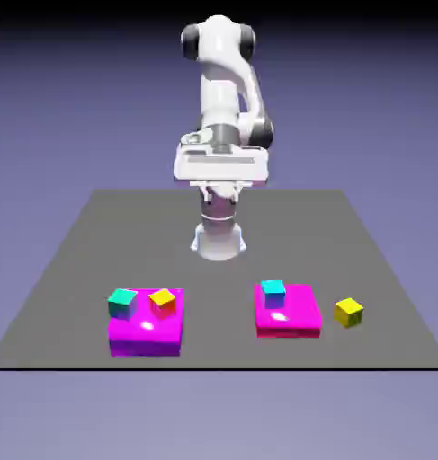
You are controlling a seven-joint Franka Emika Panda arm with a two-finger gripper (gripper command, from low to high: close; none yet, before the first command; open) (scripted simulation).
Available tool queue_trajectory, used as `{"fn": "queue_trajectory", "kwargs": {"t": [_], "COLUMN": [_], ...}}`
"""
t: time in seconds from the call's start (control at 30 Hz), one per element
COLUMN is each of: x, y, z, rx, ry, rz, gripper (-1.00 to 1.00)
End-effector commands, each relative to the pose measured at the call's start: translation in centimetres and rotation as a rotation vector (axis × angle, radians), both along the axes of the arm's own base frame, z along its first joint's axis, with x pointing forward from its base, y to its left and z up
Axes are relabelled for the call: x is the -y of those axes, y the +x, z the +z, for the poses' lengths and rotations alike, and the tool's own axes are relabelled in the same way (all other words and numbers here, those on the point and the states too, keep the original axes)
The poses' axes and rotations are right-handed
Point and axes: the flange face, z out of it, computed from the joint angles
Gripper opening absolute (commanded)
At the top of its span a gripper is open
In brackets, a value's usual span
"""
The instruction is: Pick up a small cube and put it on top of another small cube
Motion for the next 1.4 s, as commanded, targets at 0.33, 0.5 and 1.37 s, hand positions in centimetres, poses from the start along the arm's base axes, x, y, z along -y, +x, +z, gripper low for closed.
{"fn": "queue_trajectory", "kwargs": {"t": [0.33,0.5,1.37], "x": [-15.0,-22.2,-25.6], "y": [4.2,3.2,-0.1], "z": [-10.3,-16.0,-21.0], "rx": [-0.366,-0.526,-0.759], "ry": [-0.054,-0.1,-0.227], "rz": [0.206,0.291,0.398], "gripper": [0.0,0.0,-1.0]}}
